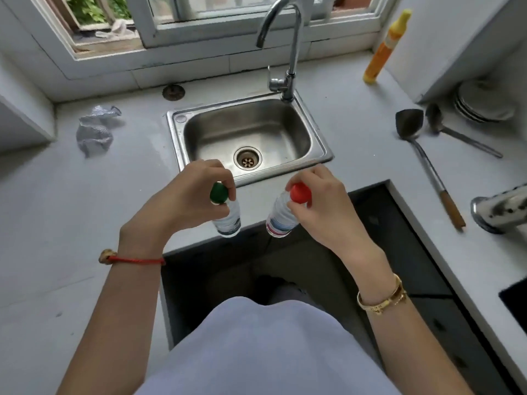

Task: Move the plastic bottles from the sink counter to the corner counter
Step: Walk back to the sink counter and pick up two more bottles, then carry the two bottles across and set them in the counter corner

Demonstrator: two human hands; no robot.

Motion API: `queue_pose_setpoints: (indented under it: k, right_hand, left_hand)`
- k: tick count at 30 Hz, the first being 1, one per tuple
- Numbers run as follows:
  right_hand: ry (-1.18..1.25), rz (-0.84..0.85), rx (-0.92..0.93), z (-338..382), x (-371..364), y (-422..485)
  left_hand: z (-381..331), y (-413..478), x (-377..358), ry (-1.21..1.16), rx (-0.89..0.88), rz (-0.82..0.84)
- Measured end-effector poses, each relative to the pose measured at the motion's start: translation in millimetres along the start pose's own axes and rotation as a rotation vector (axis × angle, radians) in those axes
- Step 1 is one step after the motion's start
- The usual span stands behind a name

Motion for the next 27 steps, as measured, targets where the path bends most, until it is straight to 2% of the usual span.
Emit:
queue_pose_setpoints:
  k: [16, 27]
  right_hand:
    - [0.003, -0.381, -0.474, -69.5, 68.8, -188.6]
    - [-0.016, -0.621, -0.738, -104.1, 104.5, -391.4]
  left_hand:
    - [-166.7, 16.6, -101.5, 0.092, -0.564, 0.338]
    - [-319.3, -55.0, -215.3, 0.122, -0.887, 0.546]
Point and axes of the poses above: each hand's wrist, its own y-axis towards the middle knuckle, its own x-axis out of the back of the hand, z = x × y, the point moved 4 cm from there along y, towards the middle knuckle
